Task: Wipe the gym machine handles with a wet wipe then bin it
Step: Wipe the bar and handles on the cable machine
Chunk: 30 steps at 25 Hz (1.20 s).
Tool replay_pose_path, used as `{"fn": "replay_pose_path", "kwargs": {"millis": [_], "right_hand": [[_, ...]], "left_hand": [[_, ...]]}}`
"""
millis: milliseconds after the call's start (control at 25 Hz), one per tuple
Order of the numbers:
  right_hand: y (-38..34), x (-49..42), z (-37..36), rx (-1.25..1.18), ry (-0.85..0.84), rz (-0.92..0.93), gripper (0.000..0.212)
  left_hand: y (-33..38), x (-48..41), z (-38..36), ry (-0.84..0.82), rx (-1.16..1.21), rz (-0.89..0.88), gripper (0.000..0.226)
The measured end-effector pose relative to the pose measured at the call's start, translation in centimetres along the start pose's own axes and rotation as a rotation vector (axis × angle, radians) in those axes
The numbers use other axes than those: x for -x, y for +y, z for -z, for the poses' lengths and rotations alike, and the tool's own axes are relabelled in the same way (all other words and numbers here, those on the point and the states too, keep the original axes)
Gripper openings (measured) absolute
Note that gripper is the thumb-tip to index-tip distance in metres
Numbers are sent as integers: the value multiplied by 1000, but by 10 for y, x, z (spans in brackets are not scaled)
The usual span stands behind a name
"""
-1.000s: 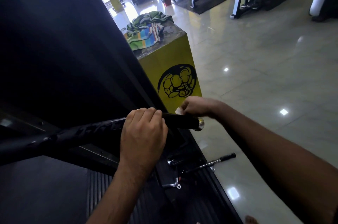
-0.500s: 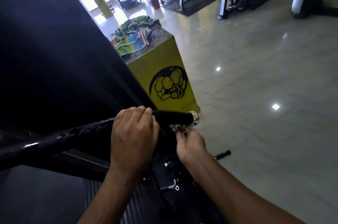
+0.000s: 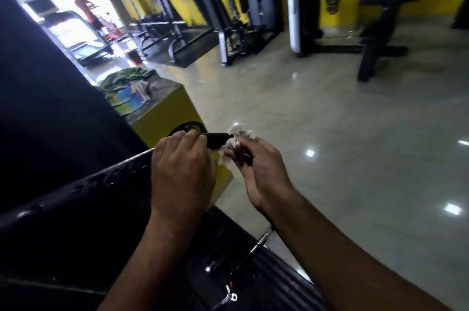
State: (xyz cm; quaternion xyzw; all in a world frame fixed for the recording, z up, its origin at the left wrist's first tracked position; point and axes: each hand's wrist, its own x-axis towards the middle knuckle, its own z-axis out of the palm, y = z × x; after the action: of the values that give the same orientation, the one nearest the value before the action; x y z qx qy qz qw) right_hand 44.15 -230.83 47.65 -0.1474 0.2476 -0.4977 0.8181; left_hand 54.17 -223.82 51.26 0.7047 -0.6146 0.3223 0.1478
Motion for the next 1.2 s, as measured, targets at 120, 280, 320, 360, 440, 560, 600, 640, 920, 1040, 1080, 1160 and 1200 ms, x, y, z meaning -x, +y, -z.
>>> {"fn": "replay_pose_path", "kwargs": {"millis": [120,280,320,360,440,560,600,640,920,1040,1080,1160,1200], "right_hand": [[-25,12,30,124,77,147,16],[-80,60,98,303,295,387,24],[-99,78,117,316,359,458,24],[-121,101,135,314,426,530,23],[-165,151,172,284,548,665,26],[-221,251,224,136,709,858,31],[-235,291,242,80,772,922,33],[-245,334,261,50,847,976,33],[-279,656,366,37,1416,1212,35],[-279,784,396,179,1623,1337,34],[-278,816,402,220,1694,1363,29],[-279,873,415,259,1845,1389,18],[-280,900,421,257,1907,1414,16]], "left_hand": [[21,-4,8,-61,207,-20,17],[92,-8,7,-171,508,-167,20],[118,-9,11,-205,574,-225,21],[146,-10,17,-229,633,-294,22],[205,-9,35,-244,741,-435,24],[309,7,82,-236,918,-643,26],[347,19,103,-248,972,-716,27],[385,36,126,-270,1021,-794,28],[592,183,305,-380,1333,-1119,24],[659,250,383,-410,1428,-1250,24],[678,268,404,-431,1448,-1286,24],[717,303,442,-468,1470,-1377,24],[740,321,463,-475,1478,-1438,25]]}}
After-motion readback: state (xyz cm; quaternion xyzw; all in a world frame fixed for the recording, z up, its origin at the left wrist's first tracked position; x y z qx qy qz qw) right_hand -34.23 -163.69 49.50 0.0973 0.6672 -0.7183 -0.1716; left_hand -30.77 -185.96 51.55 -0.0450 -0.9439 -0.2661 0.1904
